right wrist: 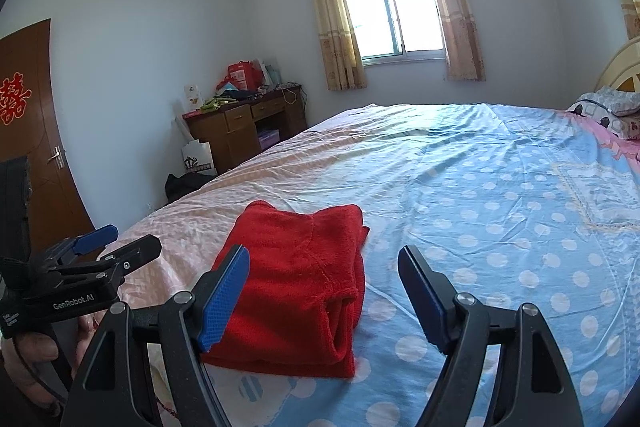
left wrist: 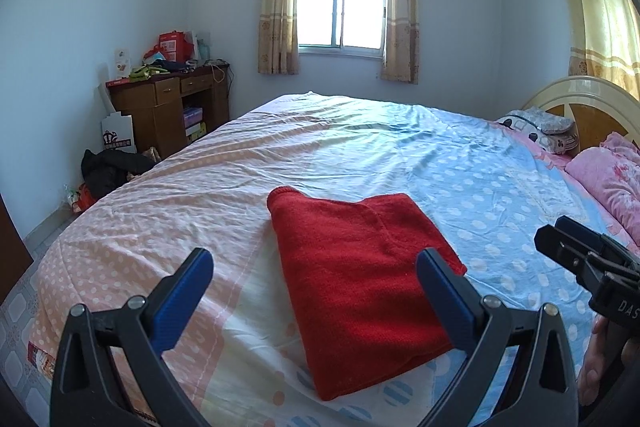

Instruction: Fold small clothes

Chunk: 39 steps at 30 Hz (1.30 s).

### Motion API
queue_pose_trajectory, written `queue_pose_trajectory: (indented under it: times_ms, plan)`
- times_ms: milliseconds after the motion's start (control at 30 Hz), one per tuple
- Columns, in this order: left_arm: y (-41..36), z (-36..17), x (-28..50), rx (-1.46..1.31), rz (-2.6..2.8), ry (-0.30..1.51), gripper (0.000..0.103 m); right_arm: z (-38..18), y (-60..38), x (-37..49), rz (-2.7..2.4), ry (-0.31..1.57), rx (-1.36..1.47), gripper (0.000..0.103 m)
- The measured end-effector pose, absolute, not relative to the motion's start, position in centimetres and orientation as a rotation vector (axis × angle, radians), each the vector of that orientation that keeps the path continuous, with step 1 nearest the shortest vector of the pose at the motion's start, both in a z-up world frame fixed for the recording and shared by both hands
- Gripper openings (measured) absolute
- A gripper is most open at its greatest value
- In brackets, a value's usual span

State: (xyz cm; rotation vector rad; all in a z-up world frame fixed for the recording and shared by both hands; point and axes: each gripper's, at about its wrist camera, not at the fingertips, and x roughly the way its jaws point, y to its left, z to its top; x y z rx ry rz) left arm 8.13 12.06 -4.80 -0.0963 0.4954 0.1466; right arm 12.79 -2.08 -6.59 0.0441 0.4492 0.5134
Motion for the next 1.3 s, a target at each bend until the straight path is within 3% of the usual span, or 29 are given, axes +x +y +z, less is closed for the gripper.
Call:
queue_pose_trajectory:
  times_ms: [1300]
  plan:
    - [12.1,-4.1,8.1,-0.092,0.158,0.476,0.103,-5.4,-1.8,10.4,0.537,0.362,0.018,0.078]
